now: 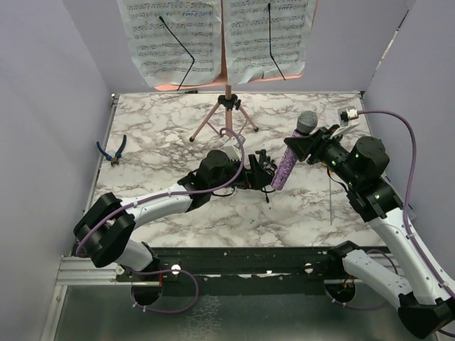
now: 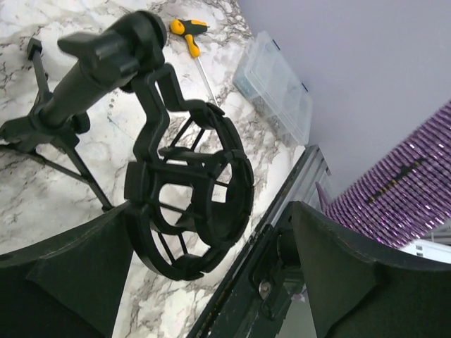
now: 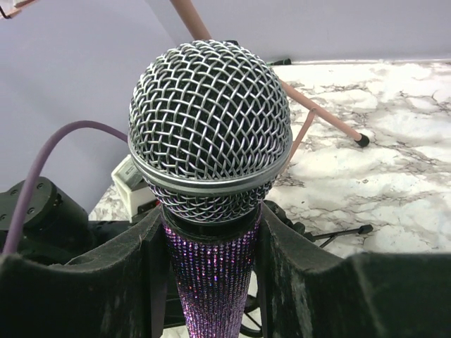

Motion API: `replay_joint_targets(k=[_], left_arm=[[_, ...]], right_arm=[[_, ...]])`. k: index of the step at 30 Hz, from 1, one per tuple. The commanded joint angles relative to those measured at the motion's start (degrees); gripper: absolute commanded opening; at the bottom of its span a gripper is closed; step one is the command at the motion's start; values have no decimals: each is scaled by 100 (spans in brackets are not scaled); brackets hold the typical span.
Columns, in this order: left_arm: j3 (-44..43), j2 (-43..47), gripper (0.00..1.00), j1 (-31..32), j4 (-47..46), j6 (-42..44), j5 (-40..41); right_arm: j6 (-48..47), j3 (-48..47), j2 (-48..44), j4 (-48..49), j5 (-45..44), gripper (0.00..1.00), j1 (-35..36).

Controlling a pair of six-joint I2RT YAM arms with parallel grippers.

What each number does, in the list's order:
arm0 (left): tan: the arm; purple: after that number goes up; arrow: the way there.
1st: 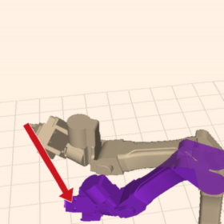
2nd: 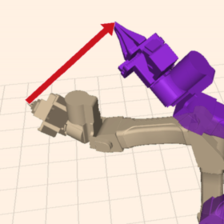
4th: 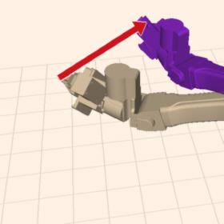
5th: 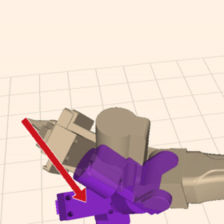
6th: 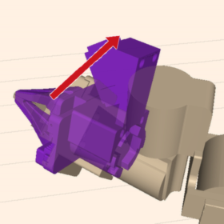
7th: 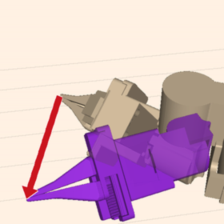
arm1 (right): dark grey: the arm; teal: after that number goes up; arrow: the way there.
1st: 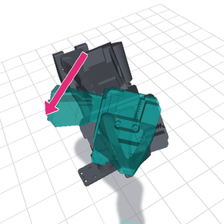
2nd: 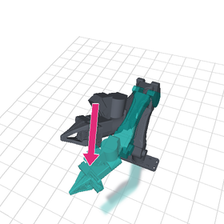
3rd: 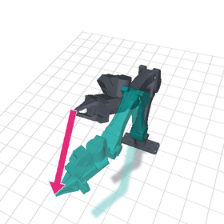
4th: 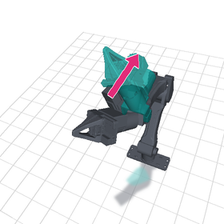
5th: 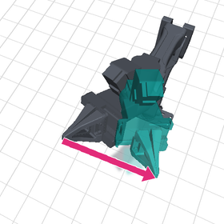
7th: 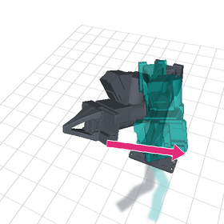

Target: Set up the instrument practice props

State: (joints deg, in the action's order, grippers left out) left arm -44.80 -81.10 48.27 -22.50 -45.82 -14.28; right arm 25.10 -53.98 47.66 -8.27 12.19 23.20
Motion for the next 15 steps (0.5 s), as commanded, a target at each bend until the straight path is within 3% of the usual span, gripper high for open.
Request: replay_joint_targets(k=[1,15], left_arm=[[-357,-383,88,36,-222,38,71],[-1237,-1397,88,2,-466,187,-86]], right_arm=[[-157,-265,-204,-48,-347,0,29],[-364,-339,-466,-240,-661,0,27]])
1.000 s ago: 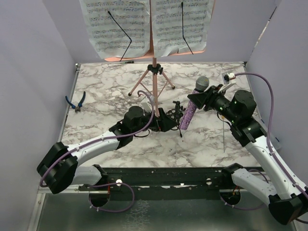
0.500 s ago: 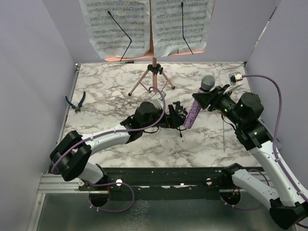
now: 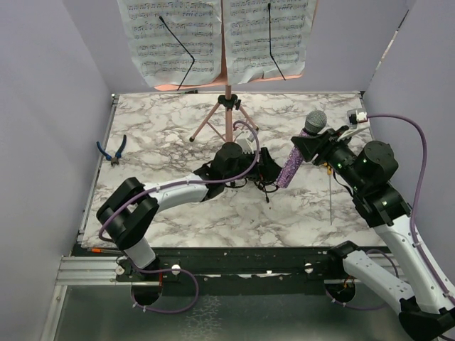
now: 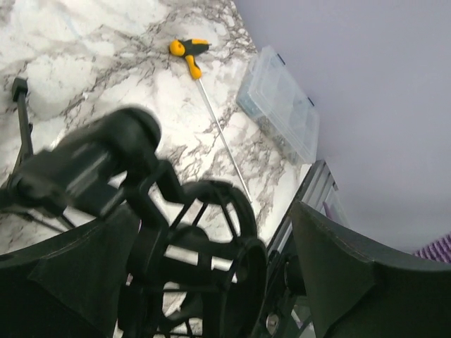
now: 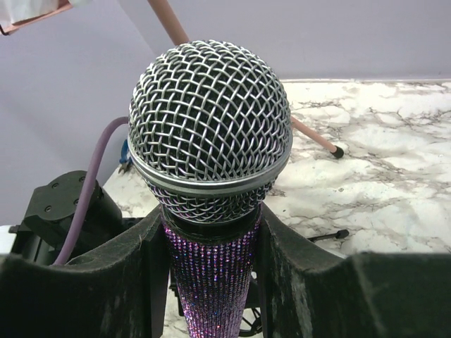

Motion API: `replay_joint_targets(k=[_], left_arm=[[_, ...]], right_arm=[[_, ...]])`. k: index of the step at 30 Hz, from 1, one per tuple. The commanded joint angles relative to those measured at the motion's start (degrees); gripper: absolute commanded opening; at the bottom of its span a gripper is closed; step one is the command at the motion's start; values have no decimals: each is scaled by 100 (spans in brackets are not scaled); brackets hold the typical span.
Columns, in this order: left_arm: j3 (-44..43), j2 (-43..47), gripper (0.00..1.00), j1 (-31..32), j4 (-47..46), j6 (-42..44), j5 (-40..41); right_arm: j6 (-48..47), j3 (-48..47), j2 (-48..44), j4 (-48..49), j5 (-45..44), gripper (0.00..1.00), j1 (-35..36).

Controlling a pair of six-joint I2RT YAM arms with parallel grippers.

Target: Set up the instrument practice props

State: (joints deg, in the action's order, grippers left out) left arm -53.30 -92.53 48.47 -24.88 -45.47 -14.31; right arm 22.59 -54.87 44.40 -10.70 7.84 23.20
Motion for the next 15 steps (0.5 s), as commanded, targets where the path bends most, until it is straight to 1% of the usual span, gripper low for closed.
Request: replay_joint_targets(k=[1,5,10,15], left_arm=[[-454,-322,88,-32,-234,145,-106],[-646,-554,88,-143,-308,45,-189],[-843,-876,87,-236,-655,-180,-292],[-1149,-1193,87,-314,-706,-260,-365]], right_arm=[[-121,-256,-142,-18,-237,0,27],[-158,-270,-185,-59,-273,0,27],[-176,-282,-213,-73,-300,1,27],[-193,-280,-216,-89,-309,0,27]])
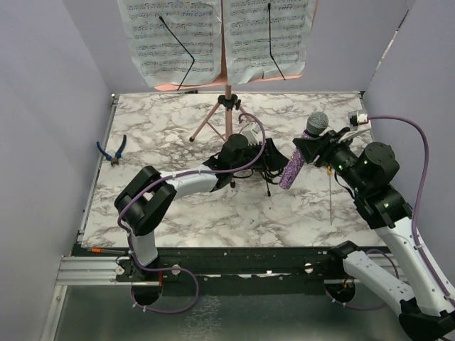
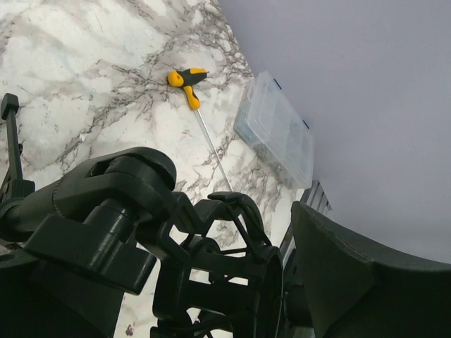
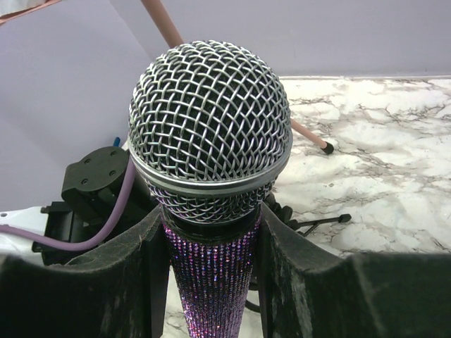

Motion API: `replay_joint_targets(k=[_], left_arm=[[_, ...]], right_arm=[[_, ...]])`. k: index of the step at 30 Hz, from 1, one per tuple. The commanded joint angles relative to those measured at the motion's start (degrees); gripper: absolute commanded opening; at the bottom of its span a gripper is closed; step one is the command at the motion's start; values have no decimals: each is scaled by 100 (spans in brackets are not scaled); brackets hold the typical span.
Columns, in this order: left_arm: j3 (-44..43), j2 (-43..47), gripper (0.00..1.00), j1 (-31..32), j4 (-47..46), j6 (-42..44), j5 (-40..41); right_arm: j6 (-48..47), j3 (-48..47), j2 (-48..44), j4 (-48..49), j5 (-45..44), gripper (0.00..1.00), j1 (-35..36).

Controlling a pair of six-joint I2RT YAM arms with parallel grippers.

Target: Set up the instrument practice props

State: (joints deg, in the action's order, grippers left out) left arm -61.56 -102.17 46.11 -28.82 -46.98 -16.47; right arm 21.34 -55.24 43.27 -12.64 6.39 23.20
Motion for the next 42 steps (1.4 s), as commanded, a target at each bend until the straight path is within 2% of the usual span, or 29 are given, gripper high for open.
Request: replay_joint_targets(k=[1,7,13,17,25,31,37,42], left_arm=[[-356,-272,87,-102,-348,-151,-135],[-593,-521,87,-176,-546,-359,-254],[-253,-248,92,-233,-555,-373,-269],[199,128,99,-258,-546,-437,-237],[1342,1198,99,-271,-546,-683,190],[2017,2045,99,-416,-504,-713,138],[2509,2877,99,-816,-337,-513,-17],[2721,3225,99,-1437,-116,-480,-392]], right_arm=[[-69,-248,-112,97,-165,0,27],[-106,-269,-103,86,-213,0,27],[-184,-295,-112,37,-320,0,27],[-192,-268,-114,60,-321,1,27],[-166,-180,-95,163,-288,0,27],[-157,-104,-55,232,-243,1,27],[-220,52,-73,342,-364,0,27],[-512,147,-12,571,-576,1,27]])
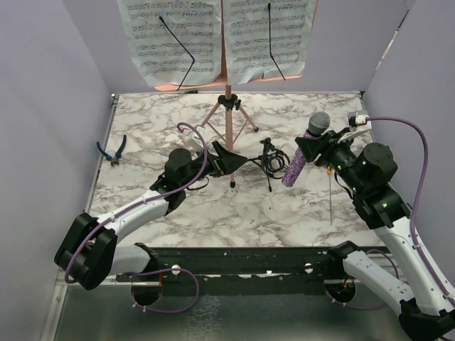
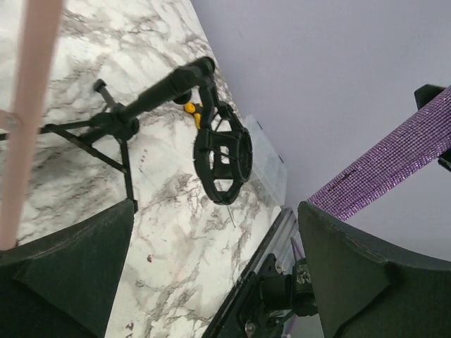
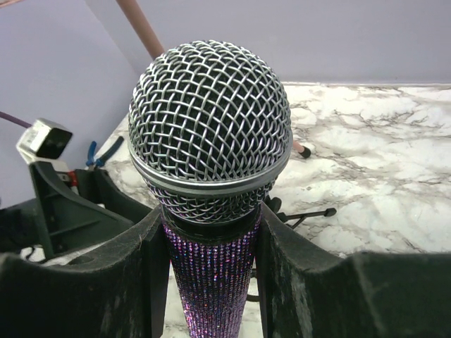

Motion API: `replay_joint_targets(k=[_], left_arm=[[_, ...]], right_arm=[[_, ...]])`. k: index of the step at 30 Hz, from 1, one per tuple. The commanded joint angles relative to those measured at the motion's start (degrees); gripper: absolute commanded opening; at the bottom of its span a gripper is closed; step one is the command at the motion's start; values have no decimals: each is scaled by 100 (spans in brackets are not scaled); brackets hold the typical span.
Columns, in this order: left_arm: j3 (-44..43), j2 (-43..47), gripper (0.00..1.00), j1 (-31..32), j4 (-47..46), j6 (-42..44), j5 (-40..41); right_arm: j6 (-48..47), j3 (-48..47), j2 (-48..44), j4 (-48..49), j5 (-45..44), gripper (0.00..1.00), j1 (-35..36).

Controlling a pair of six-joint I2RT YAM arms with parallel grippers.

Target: Set up the instrument practice props

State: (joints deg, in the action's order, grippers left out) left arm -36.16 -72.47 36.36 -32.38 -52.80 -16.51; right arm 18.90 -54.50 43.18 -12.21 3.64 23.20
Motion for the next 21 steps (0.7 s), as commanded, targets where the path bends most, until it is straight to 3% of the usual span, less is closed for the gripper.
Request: replay_joint_targets(k=[1,12,21], left_arm=[[211,290,99,-615,249,58,-532],[423,504,99,-2177,92,-469,-2053],[352,916,99,-2086,83,116,-2215]], right_arm=[[-318,93,13,588,-329,1,27],[-673,554,145,1861,322,0,27],[-668,1055,60,2907,1124,1,27]])
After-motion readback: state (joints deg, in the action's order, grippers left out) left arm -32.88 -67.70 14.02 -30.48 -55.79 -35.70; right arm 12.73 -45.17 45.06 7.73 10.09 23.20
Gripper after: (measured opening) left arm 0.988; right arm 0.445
